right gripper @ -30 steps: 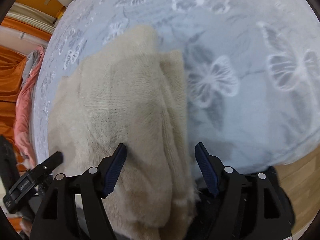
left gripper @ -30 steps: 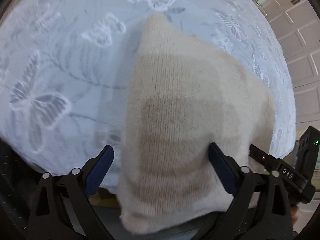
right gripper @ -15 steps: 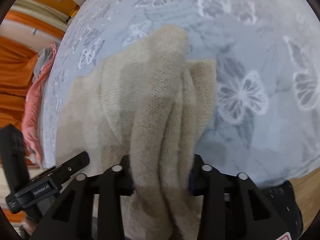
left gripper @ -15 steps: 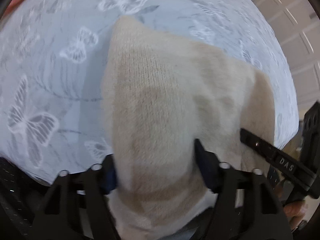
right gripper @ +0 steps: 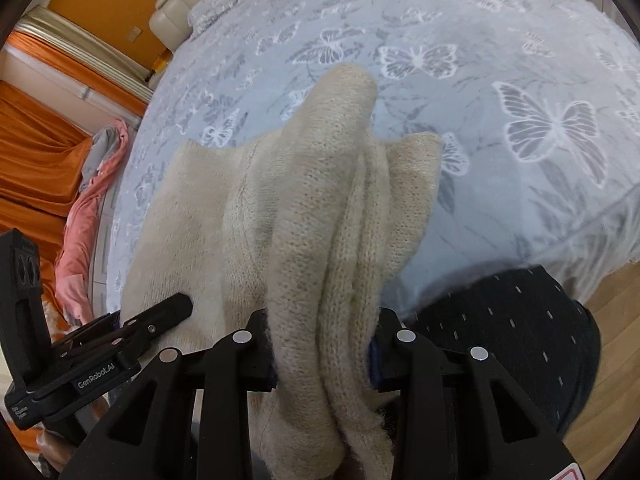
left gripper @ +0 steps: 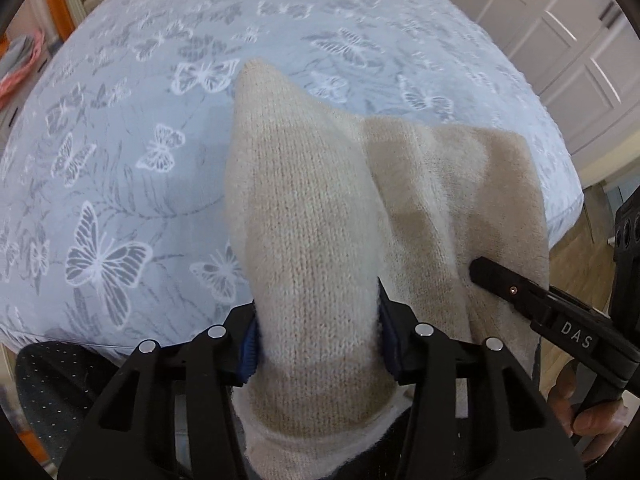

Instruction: Fold small clothes

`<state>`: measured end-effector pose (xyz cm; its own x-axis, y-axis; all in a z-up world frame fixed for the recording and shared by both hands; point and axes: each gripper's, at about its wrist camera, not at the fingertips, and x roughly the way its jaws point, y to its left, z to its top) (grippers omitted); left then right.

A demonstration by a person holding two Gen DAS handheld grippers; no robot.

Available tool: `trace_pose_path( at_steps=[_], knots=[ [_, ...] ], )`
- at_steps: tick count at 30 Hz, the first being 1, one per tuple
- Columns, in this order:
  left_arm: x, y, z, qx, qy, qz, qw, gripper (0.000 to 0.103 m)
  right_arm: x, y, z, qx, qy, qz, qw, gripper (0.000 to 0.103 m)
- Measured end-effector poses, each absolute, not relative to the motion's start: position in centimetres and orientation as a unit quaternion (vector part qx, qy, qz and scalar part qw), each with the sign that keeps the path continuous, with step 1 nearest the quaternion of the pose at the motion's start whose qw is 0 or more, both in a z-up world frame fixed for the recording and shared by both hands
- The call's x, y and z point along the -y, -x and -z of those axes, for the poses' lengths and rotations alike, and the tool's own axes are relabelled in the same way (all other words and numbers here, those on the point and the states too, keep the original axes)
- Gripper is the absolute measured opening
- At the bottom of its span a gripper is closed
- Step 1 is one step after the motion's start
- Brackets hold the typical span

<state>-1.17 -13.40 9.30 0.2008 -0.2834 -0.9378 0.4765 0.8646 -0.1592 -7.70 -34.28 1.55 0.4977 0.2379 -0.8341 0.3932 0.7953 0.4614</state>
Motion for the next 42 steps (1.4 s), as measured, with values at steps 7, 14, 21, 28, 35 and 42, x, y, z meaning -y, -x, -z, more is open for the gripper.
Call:
trace_pose_path(
  at_steps=[7, 14, 21, 28, 35, 42],
  knots=[
    [12.2, 2.8, -14.0, -0.538, -0.073, 0.268, 0.795, 0.046, 32.2, 10.6, -7.6, -0.443, -0.283, 0.039, 0.850, 0.032],
    [8.6, 2.3, -20.7, -0.475, -0.041, 0.284, 0.832, 0.045, 29.3, 9.8, -14.2, -0.393, -0.250, 0.009, 0.885, 0.031],
    [3.0, -2.4, -24.9, -0.412, -0.028, 0.265, 0.872, 0.035, 25.7, 3.2, -15.6, -0.367, -0.248, -0.037, 0.896, 0.031],
    [-3.5, -10.0, -13.0, -0.553, 0.024, 0.160, 0.817, 0.045, 24.2, -6.2, 1.6, -0.544, -0.150, 0.086, 0.821, 0.029],
    [-7.2, -8.4, -3.6, -0.619, 0.159, 0.172, 0.750, 0.067, 31.3, -3.6, 2.6, -0.529, -0.265, 0.078, 0.802, 0.049],
    [0.0, -11.5, 1.5, -0.638, 0.189, 0.227, 0.711, 0.087, 31.9, -7.1, 6.5, -0.566, -0.333, 0.044, 0.753, 0.068]
  ],
)
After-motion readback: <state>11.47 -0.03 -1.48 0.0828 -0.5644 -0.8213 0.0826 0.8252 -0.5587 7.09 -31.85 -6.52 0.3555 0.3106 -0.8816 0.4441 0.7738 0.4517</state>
